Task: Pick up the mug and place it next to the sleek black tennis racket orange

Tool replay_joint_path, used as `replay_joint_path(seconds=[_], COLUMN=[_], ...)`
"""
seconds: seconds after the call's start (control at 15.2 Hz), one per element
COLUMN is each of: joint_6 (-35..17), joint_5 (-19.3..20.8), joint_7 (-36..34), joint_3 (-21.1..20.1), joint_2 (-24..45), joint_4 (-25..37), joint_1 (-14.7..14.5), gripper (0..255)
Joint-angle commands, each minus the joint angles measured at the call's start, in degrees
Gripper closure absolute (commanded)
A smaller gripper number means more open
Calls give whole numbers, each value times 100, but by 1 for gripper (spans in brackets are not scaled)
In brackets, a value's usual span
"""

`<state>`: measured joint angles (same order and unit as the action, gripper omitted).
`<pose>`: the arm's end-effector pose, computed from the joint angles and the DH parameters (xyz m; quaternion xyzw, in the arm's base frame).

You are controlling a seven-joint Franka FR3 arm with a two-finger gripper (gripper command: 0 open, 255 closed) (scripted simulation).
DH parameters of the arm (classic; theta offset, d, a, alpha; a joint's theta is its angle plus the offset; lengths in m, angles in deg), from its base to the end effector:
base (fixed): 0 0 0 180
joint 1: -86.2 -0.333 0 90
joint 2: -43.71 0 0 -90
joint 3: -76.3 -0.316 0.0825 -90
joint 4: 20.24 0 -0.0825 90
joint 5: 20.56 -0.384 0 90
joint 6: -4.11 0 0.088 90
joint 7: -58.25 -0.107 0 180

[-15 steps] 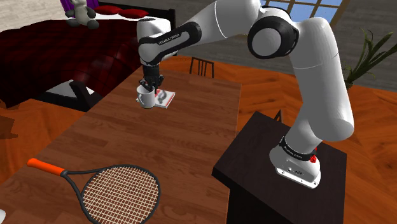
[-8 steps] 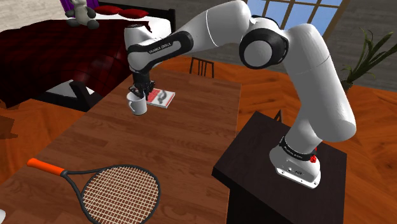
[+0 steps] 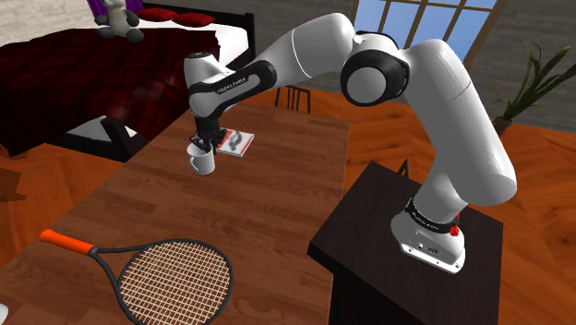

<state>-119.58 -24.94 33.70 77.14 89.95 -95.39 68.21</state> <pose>0.7134 0.2261 0.2591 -0.9960 0.0826 -0.0092 0.0324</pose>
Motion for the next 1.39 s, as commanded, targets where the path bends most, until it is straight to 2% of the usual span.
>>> replay_joint_path(seconds=[0.0,1.32], joint_6=[-103,-853], joint_5=[-5,-33], joint_7=[6,58], joint_3=[-3,-30], joint_2=[62,971], joint_4=[-35,123], joint_1=[0,11], gripper=[255,255])
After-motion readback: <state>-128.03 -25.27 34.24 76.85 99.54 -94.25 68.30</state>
